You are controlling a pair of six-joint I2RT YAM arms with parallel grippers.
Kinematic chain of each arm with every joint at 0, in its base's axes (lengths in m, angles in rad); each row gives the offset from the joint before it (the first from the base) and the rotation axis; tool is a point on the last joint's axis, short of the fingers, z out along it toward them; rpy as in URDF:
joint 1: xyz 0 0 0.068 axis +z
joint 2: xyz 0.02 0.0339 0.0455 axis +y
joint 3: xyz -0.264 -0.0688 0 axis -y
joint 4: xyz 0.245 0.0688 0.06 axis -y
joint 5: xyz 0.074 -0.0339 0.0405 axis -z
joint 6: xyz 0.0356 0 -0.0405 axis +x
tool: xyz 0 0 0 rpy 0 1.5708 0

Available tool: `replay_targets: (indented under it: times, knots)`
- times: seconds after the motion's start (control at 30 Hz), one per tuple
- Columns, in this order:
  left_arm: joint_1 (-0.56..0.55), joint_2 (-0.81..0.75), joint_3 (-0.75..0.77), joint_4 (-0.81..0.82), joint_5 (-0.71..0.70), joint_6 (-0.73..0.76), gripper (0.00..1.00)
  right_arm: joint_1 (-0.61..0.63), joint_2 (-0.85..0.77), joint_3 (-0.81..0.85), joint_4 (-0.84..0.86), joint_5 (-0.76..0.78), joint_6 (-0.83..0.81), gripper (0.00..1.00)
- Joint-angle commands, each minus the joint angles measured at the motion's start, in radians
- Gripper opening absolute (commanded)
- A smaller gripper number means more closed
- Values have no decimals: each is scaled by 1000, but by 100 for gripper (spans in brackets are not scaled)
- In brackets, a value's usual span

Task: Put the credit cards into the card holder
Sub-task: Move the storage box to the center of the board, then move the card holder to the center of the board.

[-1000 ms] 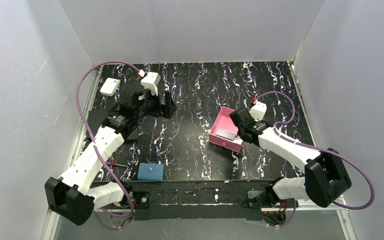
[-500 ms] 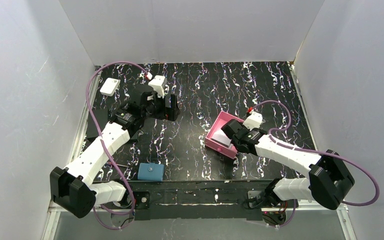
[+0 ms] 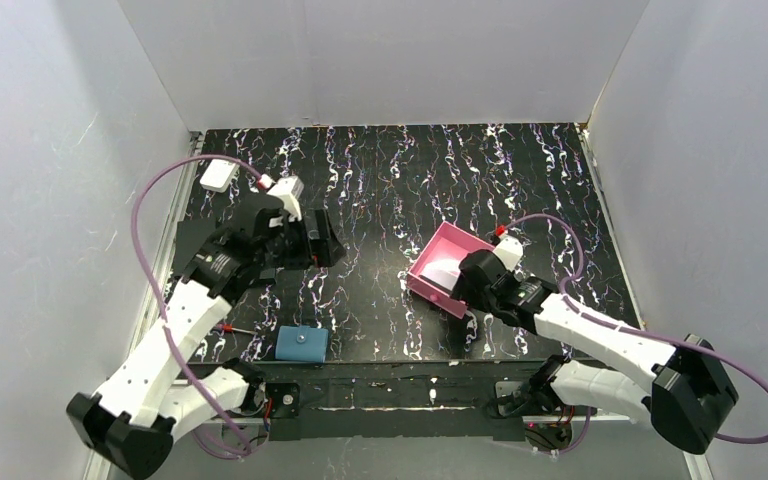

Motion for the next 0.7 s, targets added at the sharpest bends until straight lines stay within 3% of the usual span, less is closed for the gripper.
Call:
replay_targets:
  times: [0.0,0.2,0.33,0.53,0.67]
  knots:
    - [-2,-107,-57,-214,2,-156,99,6,-72,0,39,-45,-89,70]
    - [-2,-245,-167,-342,-38,-380,99,6,-199,35,-36,9,-219,85]
    - [-2,-319,-208,-459,-122,-554,99,6,-247,88,-20,-78,-390,95]
    - [-2,-417,-294,-552,-210,-740,98,6,-173,184,120,-460,-660,98]
    - [-2,-338,-332,-607,-189,-802,77,12,-91,200,299,-735,-693,98]
